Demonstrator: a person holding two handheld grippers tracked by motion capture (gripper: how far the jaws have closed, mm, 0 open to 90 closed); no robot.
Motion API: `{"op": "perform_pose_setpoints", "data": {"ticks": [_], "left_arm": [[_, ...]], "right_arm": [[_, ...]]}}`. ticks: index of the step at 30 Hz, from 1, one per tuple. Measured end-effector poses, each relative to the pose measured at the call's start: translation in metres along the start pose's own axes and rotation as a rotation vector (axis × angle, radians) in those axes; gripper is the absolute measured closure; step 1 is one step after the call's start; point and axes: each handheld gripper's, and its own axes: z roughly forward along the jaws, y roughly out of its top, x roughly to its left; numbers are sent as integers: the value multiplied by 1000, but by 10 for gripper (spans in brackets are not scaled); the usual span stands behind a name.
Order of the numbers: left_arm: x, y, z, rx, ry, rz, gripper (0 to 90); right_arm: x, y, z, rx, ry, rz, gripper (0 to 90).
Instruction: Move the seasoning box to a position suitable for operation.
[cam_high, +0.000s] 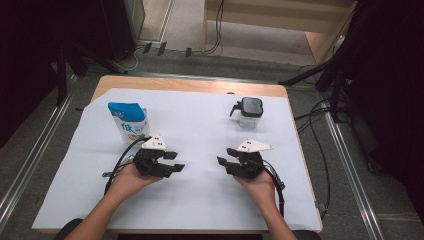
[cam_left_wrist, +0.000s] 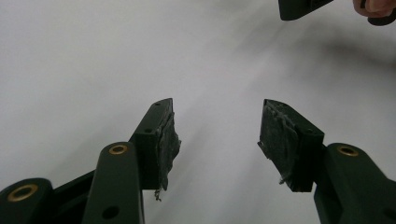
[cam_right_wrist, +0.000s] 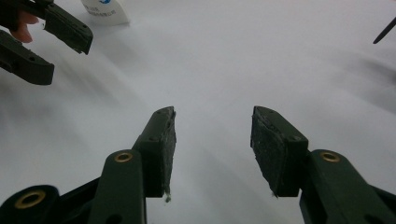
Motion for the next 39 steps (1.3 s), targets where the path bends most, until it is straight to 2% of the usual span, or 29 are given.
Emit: {"op": "perform_pose_setpoints", "data": {"ticks": [12, 39], "left_arm": [[1, 3, 5, 0, -23, -3, 460], [2, 3, 6, 0, -25, -10, 451]], "right_arm": [[-2, -4, -6, 5, -13, 10, 507], [-3, -5, -6, 13, -18, 14, 489]]}}
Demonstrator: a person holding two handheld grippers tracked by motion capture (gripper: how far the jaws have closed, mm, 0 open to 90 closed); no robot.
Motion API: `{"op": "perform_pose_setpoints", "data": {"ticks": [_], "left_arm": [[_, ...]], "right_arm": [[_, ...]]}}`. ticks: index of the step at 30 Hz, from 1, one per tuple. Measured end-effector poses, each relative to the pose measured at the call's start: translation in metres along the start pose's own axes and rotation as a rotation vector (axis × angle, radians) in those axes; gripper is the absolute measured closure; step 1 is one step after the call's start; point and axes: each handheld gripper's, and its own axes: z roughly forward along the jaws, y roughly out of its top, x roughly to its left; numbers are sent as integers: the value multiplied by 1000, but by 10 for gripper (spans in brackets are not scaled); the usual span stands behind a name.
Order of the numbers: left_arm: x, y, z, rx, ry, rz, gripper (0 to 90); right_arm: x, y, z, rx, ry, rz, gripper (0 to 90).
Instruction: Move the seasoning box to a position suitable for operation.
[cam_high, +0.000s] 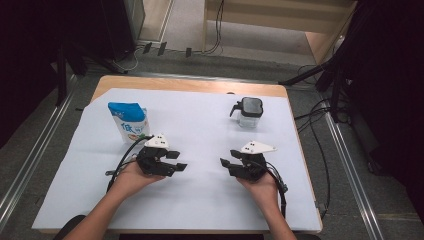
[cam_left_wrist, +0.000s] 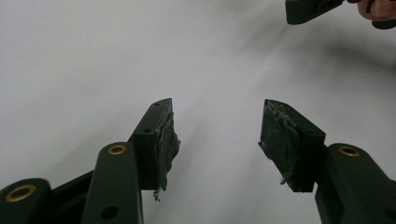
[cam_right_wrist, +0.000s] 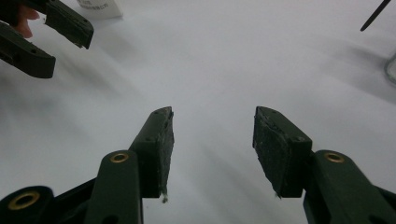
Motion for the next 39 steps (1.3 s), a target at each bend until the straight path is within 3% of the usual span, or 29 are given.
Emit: {"op": "perform_pose_setpoints", "data": {"ticks": [18, 26, 36, 39], "left_arm": [[1, 0, -1, 1, -1, -4, 447], [1, 0, -3, 1, 7, -2, 446], [1, -2, -9, -2, 17, -8, 446], [0, -3, -9, 1, 29, -5, 445]], "right_arm": [[-2, 0, -1, -5, 10, 9, 493], [-7, 2, -5, -23, -11, 27, 469], [-23, 7, -14, -75, -78, 86, 279], [-28, 12, -12, -46, -76, 131, 194]]}}
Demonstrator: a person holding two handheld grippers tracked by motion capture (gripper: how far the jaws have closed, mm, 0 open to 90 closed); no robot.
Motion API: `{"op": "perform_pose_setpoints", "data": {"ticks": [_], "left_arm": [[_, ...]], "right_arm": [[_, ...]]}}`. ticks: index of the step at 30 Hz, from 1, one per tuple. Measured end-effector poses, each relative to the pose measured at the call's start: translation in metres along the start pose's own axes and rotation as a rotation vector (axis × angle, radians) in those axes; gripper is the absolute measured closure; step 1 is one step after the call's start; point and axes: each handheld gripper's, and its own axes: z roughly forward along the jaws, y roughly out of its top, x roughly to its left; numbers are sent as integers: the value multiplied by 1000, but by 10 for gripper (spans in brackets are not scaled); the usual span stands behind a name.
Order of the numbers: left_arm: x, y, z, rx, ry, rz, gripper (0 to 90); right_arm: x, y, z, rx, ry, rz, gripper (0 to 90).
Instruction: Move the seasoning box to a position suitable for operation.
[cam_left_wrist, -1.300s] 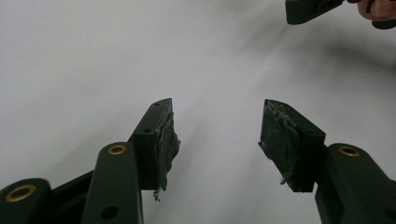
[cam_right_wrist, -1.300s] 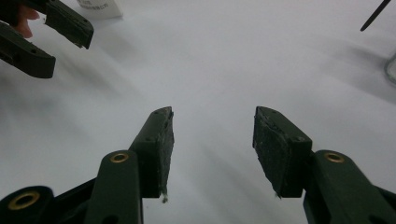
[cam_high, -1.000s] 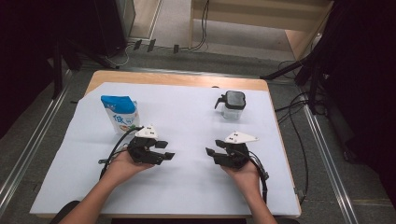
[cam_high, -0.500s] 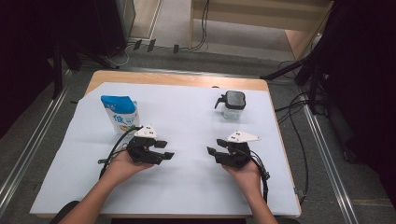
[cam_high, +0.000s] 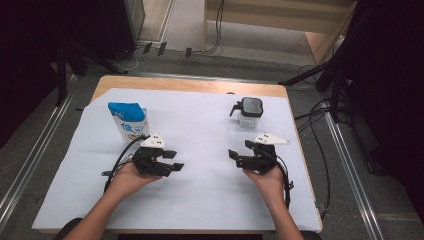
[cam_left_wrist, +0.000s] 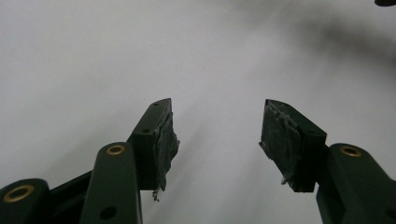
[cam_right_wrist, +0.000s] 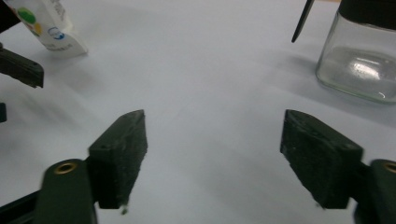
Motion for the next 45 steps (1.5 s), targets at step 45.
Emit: {"op": "perform_pose_setpoints", "data": {"ticks": [45], "left_arm": [[-9, -1, -1, 17, -26, 3, 442]], "right_arm": [[-75, 45, 68, -28, -369, 95, 0]]}}
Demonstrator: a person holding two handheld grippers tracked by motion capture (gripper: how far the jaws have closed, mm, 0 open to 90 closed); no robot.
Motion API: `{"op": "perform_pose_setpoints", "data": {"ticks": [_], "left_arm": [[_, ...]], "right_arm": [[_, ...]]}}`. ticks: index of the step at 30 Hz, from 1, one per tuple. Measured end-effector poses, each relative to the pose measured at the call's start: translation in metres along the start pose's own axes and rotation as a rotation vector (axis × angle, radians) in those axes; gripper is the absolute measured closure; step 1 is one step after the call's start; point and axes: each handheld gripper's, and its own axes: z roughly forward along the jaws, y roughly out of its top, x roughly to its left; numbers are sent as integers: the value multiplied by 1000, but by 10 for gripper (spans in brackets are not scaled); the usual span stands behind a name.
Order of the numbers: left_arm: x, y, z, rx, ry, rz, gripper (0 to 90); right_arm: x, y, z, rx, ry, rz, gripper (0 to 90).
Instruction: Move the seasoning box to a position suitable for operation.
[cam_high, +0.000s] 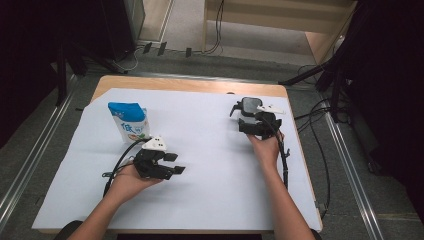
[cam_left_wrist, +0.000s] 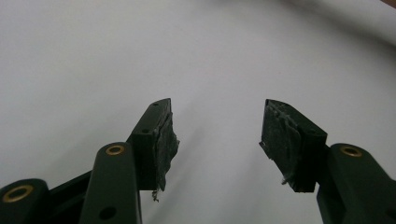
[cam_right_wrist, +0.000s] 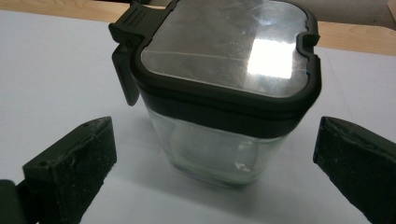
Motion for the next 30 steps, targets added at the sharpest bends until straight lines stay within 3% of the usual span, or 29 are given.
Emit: {"op": "perform_pose_setpoints", "data": {"ticks": [6, 11, 19, 30], "left_arm": [[-3, -4, -1, -3, 3, -19, 442], [-3, -8, -4, -4, 9, -29, 442], [-3, -16, -13, -18, 35, -58, 443], [-2, -25, -19, -25, 56, -92, 444]], "right_arm": [[-1, 4, 12, 6, -31, 14, 0], [-2, 5, 21, 18, -19, 33, 0], [1, 7, 32, 29, -38, 33, 14], [0, 9, 40, -5, -49, 49, 87]]}}
